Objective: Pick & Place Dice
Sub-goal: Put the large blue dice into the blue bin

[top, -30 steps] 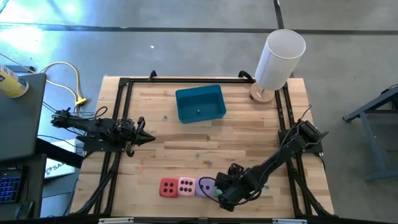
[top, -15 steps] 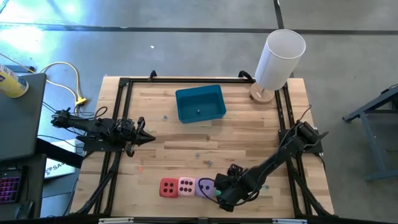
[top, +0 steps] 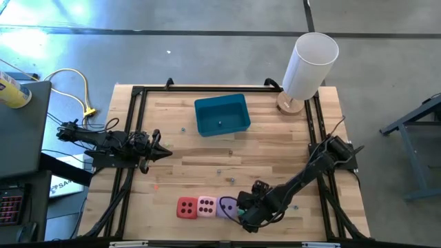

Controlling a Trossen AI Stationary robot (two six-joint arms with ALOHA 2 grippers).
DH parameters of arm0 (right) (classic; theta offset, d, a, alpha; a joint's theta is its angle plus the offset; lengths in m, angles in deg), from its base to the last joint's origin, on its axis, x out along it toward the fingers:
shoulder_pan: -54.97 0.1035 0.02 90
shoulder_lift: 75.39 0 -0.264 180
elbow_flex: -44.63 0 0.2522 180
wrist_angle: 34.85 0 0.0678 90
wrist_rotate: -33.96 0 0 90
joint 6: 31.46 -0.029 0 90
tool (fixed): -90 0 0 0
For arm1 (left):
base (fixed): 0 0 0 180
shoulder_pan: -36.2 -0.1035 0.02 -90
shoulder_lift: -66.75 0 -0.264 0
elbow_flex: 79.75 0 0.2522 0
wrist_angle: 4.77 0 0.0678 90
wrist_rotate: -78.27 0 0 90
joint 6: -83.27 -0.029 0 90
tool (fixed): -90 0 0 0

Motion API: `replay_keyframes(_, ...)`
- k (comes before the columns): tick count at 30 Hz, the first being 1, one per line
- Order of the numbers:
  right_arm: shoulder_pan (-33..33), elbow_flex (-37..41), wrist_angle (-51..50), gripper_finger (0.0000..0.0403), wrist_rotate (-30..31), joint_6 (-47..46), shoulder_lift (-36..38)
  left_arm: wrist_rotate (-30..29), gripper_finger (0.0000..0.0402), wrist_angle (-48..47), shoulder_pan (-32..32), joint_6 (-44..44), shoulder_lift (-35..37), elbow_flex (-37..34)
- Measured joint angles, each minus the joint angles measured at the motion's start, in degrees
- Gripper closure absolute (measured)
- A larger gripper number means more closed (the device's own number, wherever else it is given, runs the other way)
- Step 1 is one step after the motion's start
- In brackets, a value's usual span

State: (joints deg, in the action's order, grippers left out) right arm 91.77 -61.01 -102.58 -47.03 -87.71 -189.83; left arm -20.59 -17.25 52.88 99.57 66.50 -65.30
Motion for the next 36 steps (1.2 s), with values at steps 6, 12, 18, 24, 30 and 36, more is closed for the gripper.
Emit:
replay_keyframes(6,-0.6,0.1,-0.1,0.0007,0.5,-1.2,-0.1,0.0,0.0401,0.0,0.0,0.0,0.0,0.0)
replay_keyframes(12,-1.0,0.1,-1.3,0.0007,1.6,-2.5,-0.2,0.0,0.0401,0.0,0.0,0.0,0.0,0.0)
replay_keyframes(18,-1.0,0.9,-4.4,0.0007,2.0,-6.2,-0.3,-0.1,0.0401,0.0,0.0,0.0,0.0,0.0)
replay_keyframes(24,-1.0,1.7,-4.7,0.0007,2.2,-7.0,-0.2,-0.2,0.0401,0.0,0.0,0.0,0.0,0.0)
replay_keyframes(30,-0.9,1.8,-3.9,0.0007,4.4,-5.6,-0.3,-0.2,0.0401,0.0,0.0,0.0,0.0,0.0)
replay_keyframes(36,-0.9,1.9,-3.8,0.0007,6.5,-5.9,-0.4,-0.2,0.0401,0.0,0.0,0.0,0.0,0.0)
